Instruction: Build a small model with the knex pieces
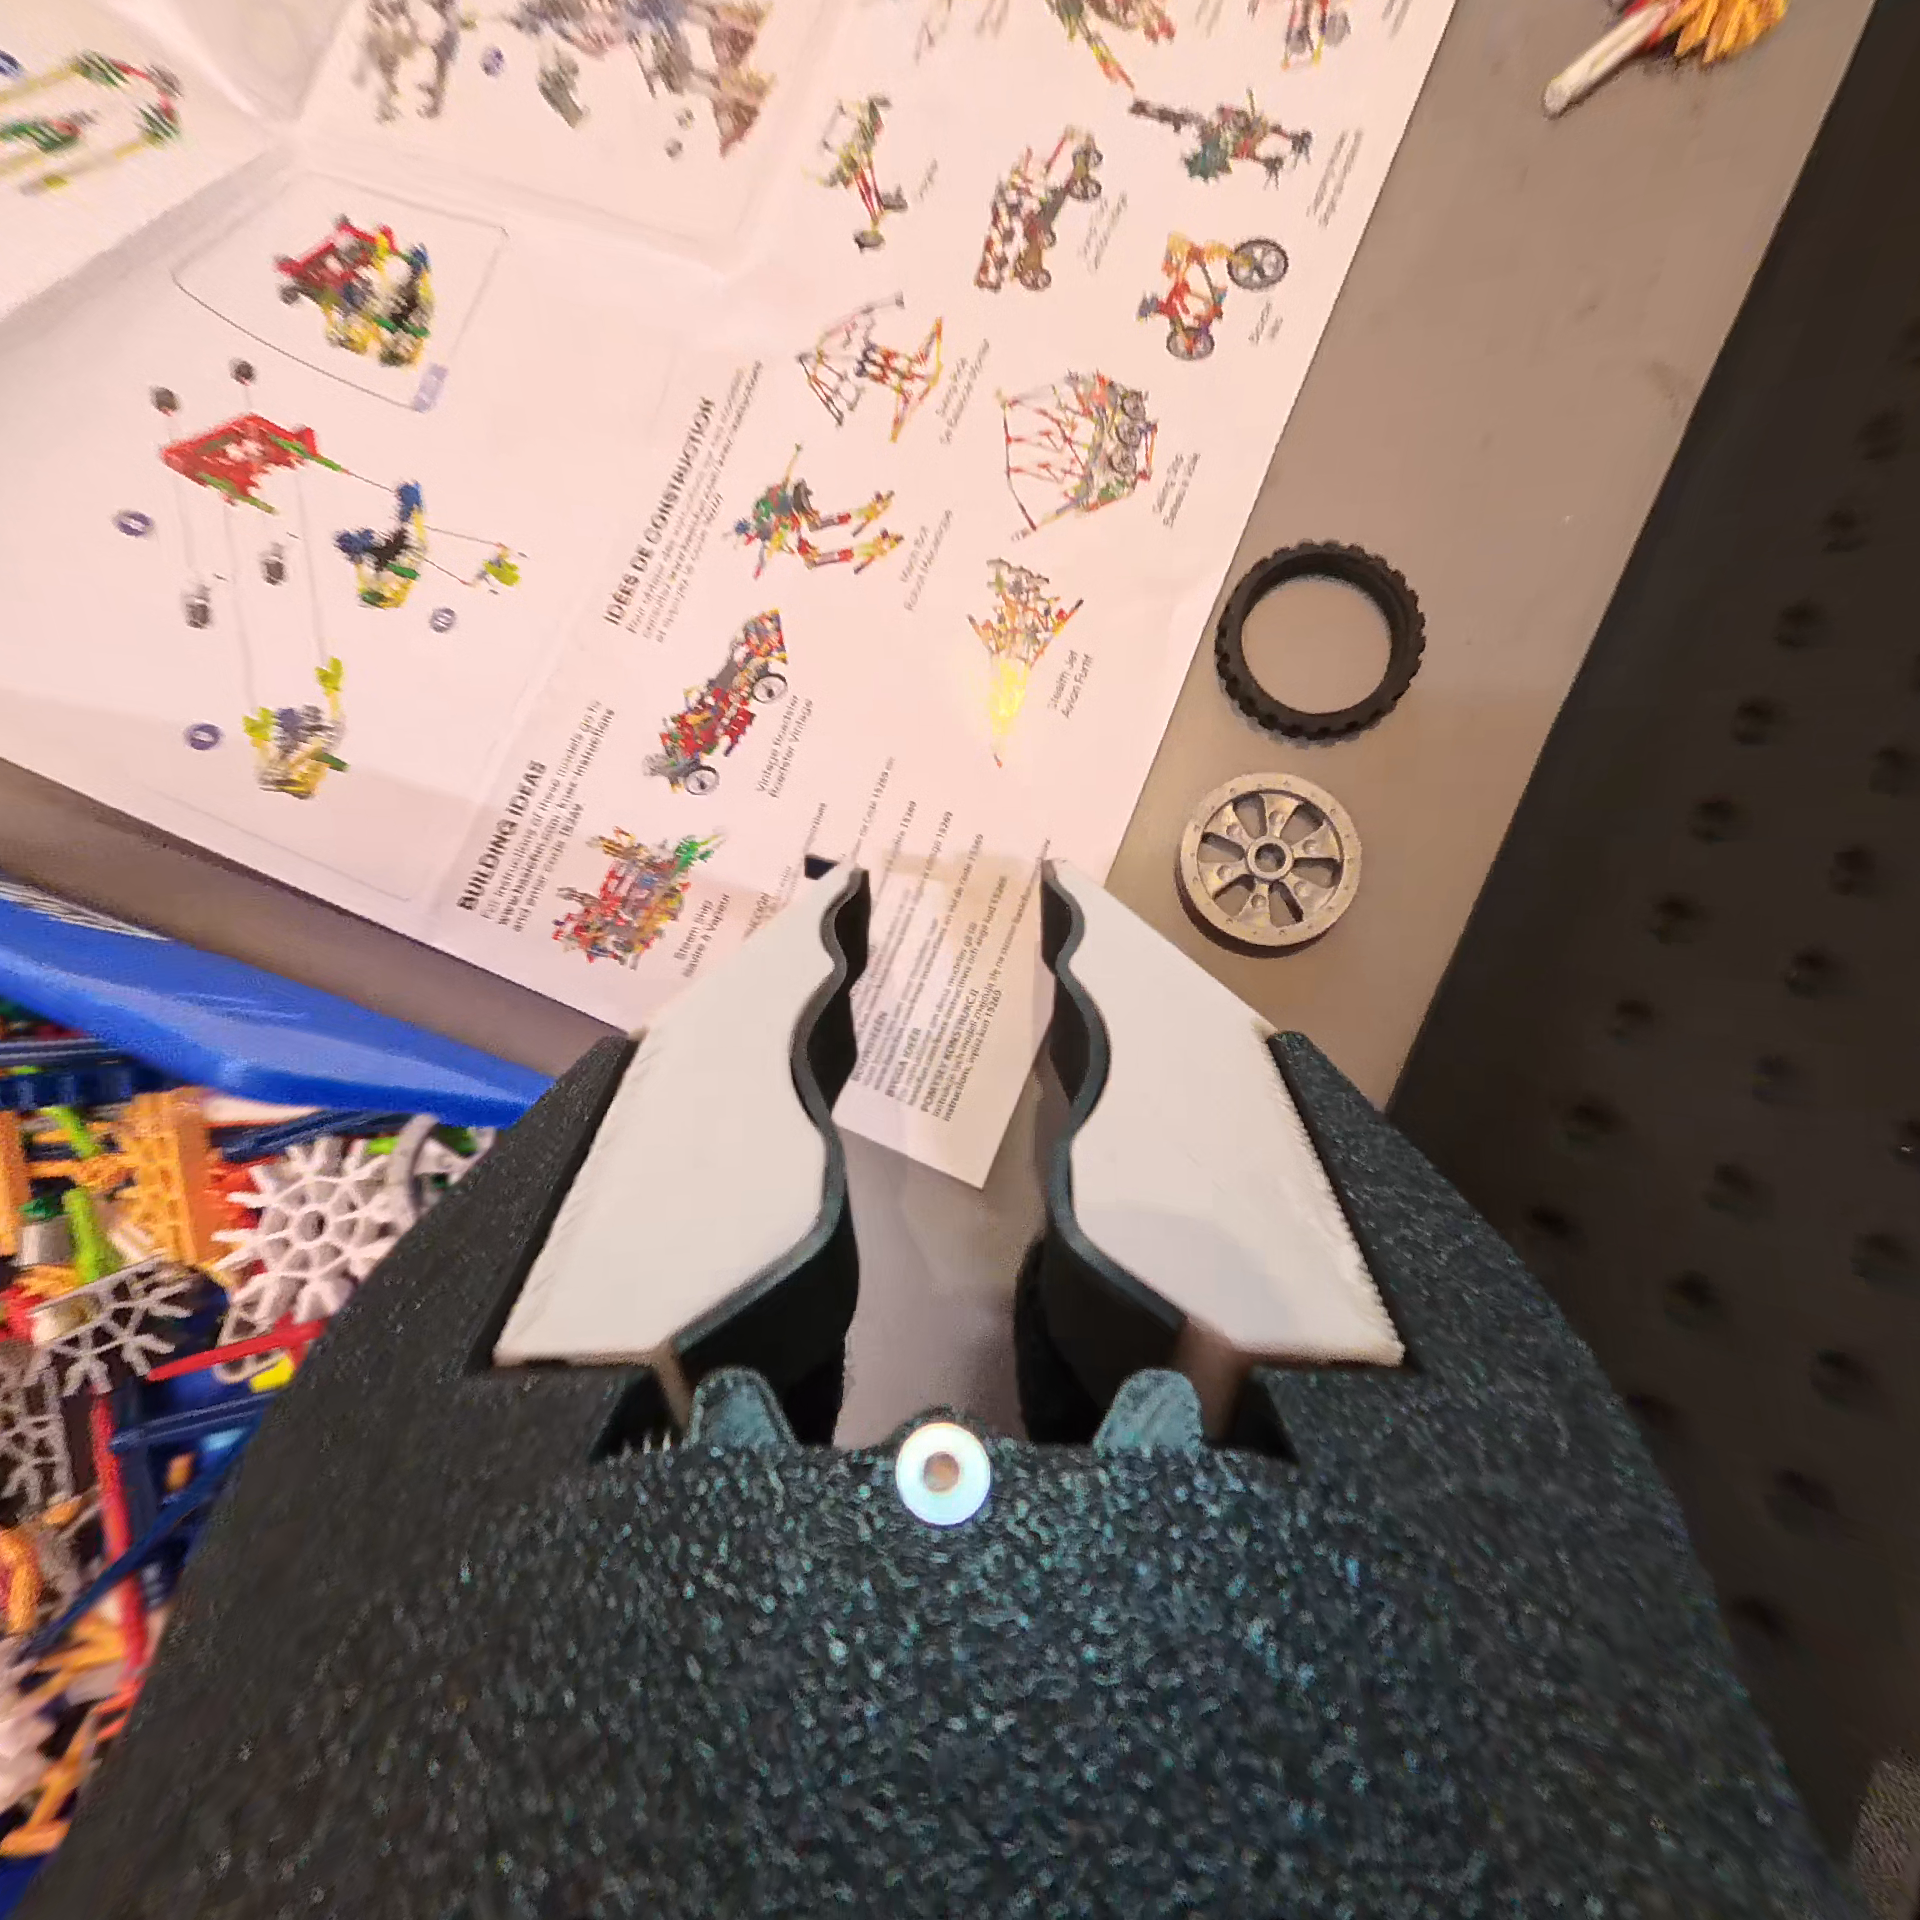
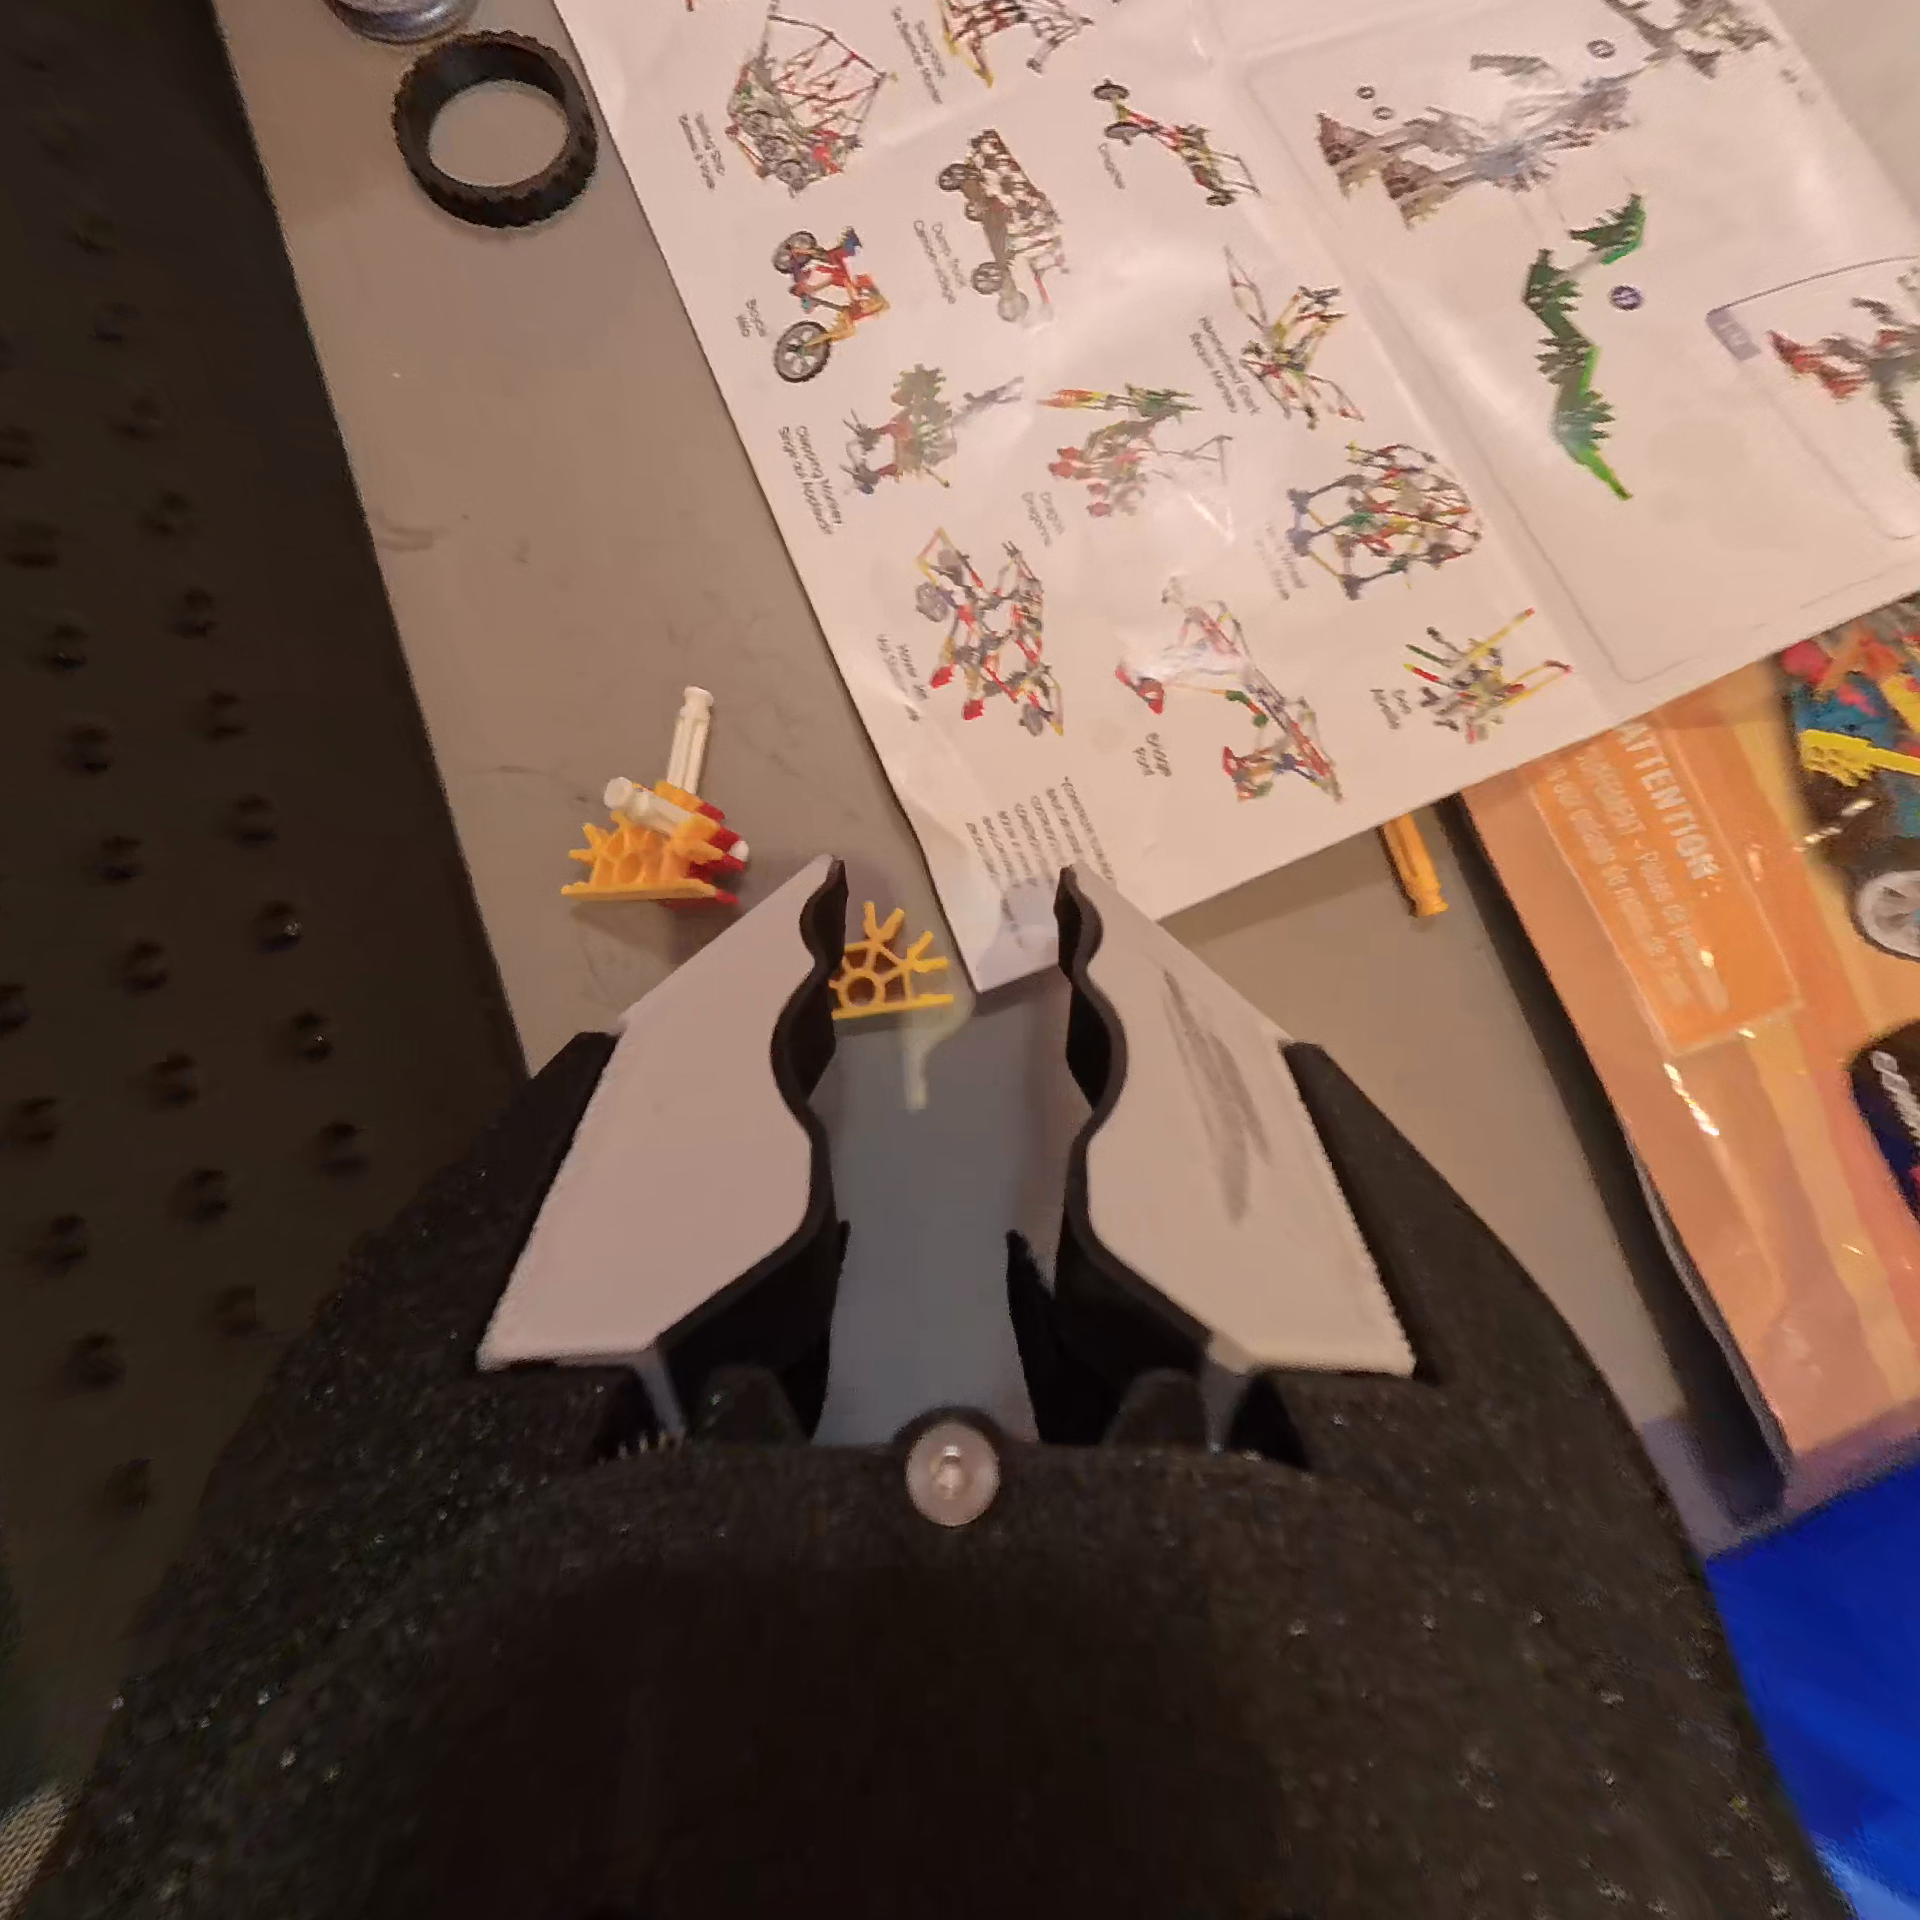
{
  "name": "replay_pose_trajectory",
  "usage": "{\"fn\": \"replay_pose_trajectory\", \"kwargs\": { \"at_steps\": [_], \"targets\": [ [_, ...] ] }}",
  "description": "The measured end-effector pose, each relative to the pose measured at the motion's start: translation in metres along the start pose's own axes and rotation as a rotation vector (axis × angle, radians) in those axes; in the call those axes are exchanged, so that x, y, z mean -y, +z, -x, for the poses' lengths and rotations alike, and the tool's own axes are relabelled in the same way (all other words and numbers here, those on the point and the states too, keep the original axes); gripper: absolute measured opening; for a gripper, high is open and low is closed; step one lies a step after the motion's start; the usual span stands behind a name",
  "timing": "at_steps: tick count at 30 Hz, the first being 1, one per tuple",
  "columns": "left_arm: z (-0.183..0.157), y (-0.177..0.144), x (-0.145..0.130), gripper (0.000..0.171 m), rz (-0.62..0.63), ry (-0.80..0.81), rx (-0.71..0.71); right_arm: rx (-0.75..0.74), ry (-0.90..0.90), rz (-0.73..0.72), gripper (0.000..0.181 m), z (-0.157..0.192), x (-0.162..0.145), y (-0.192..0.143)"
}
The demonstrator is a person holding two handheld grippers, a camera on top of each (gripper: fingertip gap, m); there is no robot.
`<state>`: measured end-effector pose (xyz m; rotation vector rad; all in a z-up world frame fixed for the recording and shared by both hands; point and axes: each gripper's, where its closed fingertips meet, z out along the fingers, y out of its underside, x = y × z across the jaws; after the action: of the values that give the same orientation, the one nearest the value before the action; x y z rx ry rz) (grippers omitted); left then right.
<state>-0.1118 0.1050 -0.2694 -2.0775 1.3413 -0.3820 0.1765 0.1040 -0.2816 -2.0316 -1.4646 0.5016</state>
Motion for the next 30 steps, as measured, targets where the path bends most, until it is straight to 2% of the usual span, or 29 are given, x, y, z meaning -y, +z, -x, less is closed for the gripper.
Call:
{"fn": "replay_pose_trajectory", "kwargs": {
  "at_steps": [7,12,16,20,23,26,28,30],
  "targets": [
    [0.022,-0.032,0.018,0.033,-0.101,0.019,0.099,-0.011,-0.009,0.003,0.040,0.000,-0.002,-0.012],
    [0.070,-0.083,0.021,0.032,-0.163,-0.025,0.281,0.006,-0.025,0.028,0.040,0.007,-0.006,-0.005],
    [0.122,-0.115,-0.005,0.033,-0.131,-0.099,0.451,0.007,-0.021,0.023,0.040,0.008,-0.004,-0.002],
    [0.158,-0.113,-0.048,0.032,-0.031,-0.167,0.506,0.002,-0.009,0.014,0.040,0.006,-0.002,0.000],
    [0.172,-0.105,-0.070,0.032,0.033,-0.193,0.502,-0.001,0.000,0.010,0.040,0.005,-0.001,0.001],
    [0.170,-0.093,-0.078,0.031,0.052,-0.213,0.463,-0.001,-0.001,0.006,0.040,0.004,0.001,0.003],
    [0.171,-0.090,-0.081,0.031,0.096,-0.187,0.486,0.002,0.001,0.001,0.040,0.004,0.002,0.004],
    [0.167,-0.085,-0.075,0.031,0.112,-0.166,0.458,0.006,0.001,0.001,0.039,0.005,0.003,0.005]
  ]
}}
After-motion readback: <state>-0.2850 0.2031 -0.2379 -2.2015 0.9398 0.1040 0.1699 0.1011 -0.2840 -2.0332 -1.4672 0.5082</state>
